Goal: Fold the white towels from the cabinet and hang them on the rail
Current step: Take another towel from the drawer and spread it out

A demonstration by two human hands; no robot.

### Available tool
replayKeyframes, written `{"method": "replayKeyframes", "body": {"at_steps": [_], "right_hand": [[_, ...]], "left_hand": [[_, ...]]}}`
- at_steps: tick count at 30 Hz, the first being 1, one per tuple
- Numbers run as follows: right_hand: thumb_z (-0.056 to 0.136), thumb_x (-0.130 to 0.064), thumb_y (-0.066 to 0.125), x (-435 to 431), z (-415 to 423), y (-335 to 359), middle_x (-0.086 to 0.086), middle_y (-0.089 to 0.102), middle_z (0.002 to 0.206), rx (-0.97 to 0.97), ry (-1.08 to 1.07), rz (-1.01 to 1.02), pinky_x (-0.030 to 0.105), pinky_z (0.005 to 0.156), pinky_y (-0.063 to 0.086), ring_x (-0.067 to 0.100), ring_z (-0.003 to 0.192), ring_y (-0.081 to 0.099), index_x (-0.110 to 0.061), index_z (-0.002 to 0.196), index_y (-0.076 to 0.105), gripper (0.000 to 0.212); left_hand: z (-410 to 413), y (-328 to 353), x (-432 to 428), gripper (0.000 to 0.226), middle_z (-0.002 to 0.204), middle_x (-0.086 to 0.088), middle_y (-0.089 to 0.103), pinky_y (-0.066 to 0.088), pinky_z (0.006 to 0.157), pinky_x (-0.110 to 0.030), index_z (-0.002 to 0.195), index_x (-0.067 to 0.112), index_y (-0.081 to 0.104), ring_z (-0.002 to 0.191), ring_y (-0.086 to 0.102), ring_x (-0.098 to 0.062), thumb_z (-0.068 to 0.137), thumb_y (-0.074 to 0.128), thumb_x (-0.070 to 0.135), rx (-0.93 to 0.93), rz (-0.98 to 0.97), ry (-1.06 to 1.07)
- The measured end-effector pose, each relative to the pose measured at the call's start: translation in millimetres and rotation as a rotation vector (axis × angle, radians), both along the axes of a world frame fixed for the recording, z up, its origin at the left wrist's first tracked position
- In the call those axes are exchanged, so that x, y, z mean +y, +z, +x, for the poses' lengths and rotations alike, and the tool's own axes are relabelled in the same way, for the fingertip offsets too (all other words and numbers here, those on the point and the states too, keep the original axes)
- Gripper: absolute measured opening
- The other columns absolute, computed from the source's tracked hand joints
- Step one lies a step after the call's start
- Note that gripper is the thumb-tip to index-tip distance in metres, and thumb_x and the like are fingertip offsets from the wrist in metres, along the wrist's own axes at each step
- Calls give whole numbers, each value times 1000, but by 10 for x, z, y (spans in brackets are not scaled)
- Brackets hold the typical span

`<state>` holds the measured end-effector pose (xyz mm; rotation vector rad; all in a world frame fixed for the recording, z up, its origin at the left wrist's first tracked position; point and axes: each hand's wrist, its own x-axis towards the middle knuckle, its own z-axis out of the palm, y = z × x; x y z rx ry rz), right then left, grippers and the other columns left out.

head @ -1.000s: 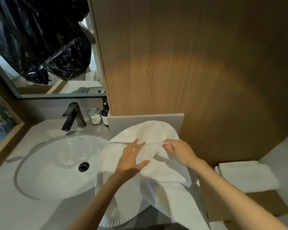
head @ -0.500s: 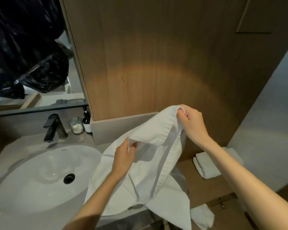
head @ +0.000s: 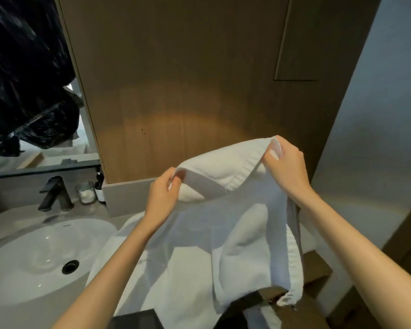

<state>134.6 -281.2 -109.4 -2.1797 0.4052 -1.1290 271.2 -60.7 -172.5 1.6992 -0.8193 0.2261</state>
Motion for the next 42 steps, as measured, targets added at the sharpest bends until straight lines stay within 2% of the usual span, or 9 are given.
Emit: {"method": "replayKeyframes", "body": {"at_steps": [12, 15, 19, 23, 28, 33, 36, 39, 42], "right_hand": [[91, -22, 56, -680, -1648, 143, -3, 63, 76, -62, -181, -66, 37, 60, 48, 26, 74, 60, -21, 83, 58, 8], [91, -18, 57, -725, -1848, 207, 0, 66, 81, -104, -187, -73, 35, 60, 49, 24, 77, 63, -19, 87, 60, 5], [86, -28, 55, -702, -1942, 324, -6, 56, 65, -121, -156, -114, 39, 58, 44, 22, 66, 54, -29, 75, 56, 11], [87, -59, 53, -526, -1719, 161, -10, 57, 63, 50, -30, -196, 41, 61, 46, 16, 66, 54, -30, 73, 60, 33], [93, -52, 53, -340, -1470, -107, -7, 68, 79, 183, 70, -243, 34, 66, 48, 18, 78, 64, -27, 82, 69, 32], [96, -45, 51, -275, -1461, -34, -7, 64, 75, 199, 138, -242, 27, 61, 38, 12, 73, 59, -24, 78, 67, 32], [95, -42, 56, -328, -1565, -27, -12, 62, 87, 209, 77, -304, 17, 57, 32, 5, 73, 54, -30, 104, 65, 18], [91, -35, 63, -376, -1677, -118, -15, 57, 99, 185, 83, -466, 19, 59, 41, 4, 73, 51, -36, 124, 54, 34], [92, -21, 58, -332, -1748, -377, -12, 61, 103, 205, 132, -609, 32, 59, 48, 12, 89, 59, -32, 110, 59, 21]], "left_hand": [[-1506, 531, -980, 25, 74, 16, 60, 41, 64, -24, 95, 21, 65, 67, 52, -4, 94, 40, 18, -188, 21, -71], [-1708, 559, -1045, 27, 67, 23, 56, 34, 58, -11, 85, 24, 63, 63, 50, 3, 97, 42, 12, -171, -16, -80], [-1662, 361, -942, 38, 56, 12, 48, 31, 55, -25, 60, 23, 44, 57, 41, -4, 98, 44, 17, -45, 39, 38], [-1498, -1, -745, 14, 89, -3, 65, 41, 70, -31, 90, 17, 59, 85, 58, -22, 97, 47, 16, 41, 460, -3], [-1654, -169, -522, 39, 125, 14, 57, 41, 85, -9, 130, 26, 49, 109, 54, -1, 93, 60, 22, -18, 452, -267], [-1856, -177, -604, 34, 89, 26, 65, 42, 70, -7, 97, 28, 65, 83, 58, 11, 91, 51, -2, -76, 157, -130], [-1826, -57, -730, 29, 67, 14, 62, 39, 58, -19, 74, 18, 63, 62, 50, 2, 100, 49, 19, -50, 112, -44], [-1829, 33, -864, 36, 62, 18, 57, 33, 56, -24, 68, 26, 59, 60, 48, 2, 95, 49, 5, -118, 180, -124], [-1882, 54, -951, 40, 75, 15, 63, 39, 63, -21, 87, 20, 70, 71, 56, -3, 73, 40, -1, -200, 279, -232]]}}
